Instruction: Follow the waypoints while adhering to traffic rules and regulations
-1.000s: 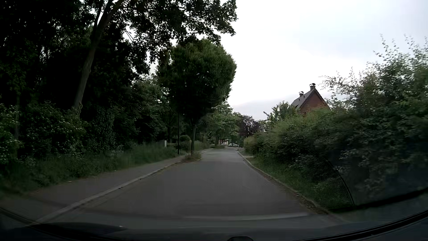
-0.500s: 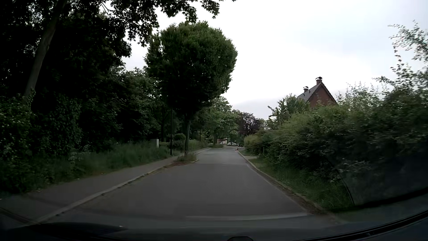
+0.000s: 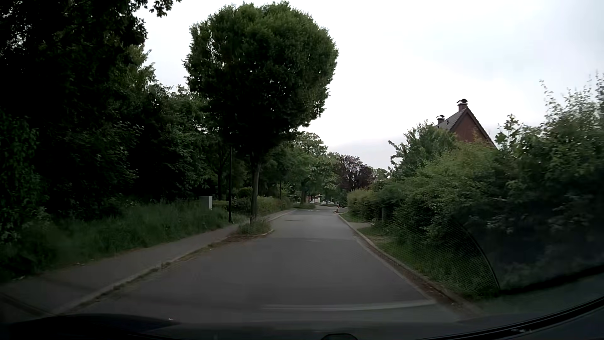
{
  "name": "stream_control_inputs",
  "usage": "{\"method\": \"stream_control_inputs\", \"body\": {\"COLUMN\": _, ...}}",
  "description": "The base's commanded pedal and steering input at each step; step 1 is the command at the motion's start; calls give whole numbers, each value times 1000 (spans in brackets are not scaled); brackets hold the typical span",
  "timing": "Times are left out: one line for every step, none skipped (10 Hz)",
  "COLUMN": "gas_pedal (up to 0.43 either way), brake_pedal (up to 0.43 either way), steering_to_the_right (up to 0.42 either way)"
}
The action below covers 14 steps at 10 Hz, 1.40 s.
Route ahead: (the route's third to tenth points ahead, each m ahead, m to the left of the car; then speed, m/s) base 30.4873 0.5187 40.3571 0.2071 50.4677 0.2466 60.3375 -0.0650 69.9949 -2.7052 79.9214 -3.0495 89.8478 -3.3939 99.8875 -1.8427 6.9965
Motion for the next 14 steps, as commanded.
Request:
{"method": "stream_control_inputs", "body": {"gas_pedal": 157, "brake_pedal": 0, "steering_to_the_right": 0}}
{"method": "stream_control_inputs", "body": {"gas_pedal": 157, "brake_pedal": 0, "steering_to_the_right": 0}}
{"method": "stream_control_inputs", "body": {"gas_pedal": 157, "brake_pedal": 0, "steering_to_the_right": 0}}
{"method": "stream_control_inputs", "body": {"gas_pedal": 157, "brake_pedal": 0, "steering_to_the_right": 0}}
{"method": "stream_control_inputs", "body": {"gas_pedal": 157, "brake_pedal": 0, "steering_to_the_right": 0}}
{"method": "stream_control_inputs", "body": {"gas_pedal": 157, "brake_pedal": 0, "steering_to_the_right": 0}}
{"method": "stream_control_inputs", "body": {"gas_pedal": 157, "brake_pedal": 0, "steering_to_the_right": 0}}
{"method": "stream_control_inputs", "body": {"gas_pedal": 157, "brake_pedal": 0, "steering_to_the_right": 0}}
{"method": "stream_control_inputs", "body": {"gas_pedal": 150, "brake_pedal": 0, "steering_to_the_right": 0}}
{"method": "stream_control_inputs", "body": {"gas_pedal": 150, "brake_pedal": 0, "steering_to_the_right": 0}}
{"method": "stream_control_inputs", "body": {"gas_pedal": 150, "brake_pedal": 0, "steering_to_the_right": 0}}
{"method": "stream_control_inputs", "body": {"gas_pedal": 150, "brake_pedal": 0, "steering_to_the_right": 1}}
{"method": "stream_control_inputs", "body": {"gas_pedal": 150, "brake_pedal": 0, "steering_to_the_right": 2}}
{"method": "stream_control_inputs", "body": {"gas_pedal": 150, "brake_pedal": 0, "steering_to_the_right": 2}}
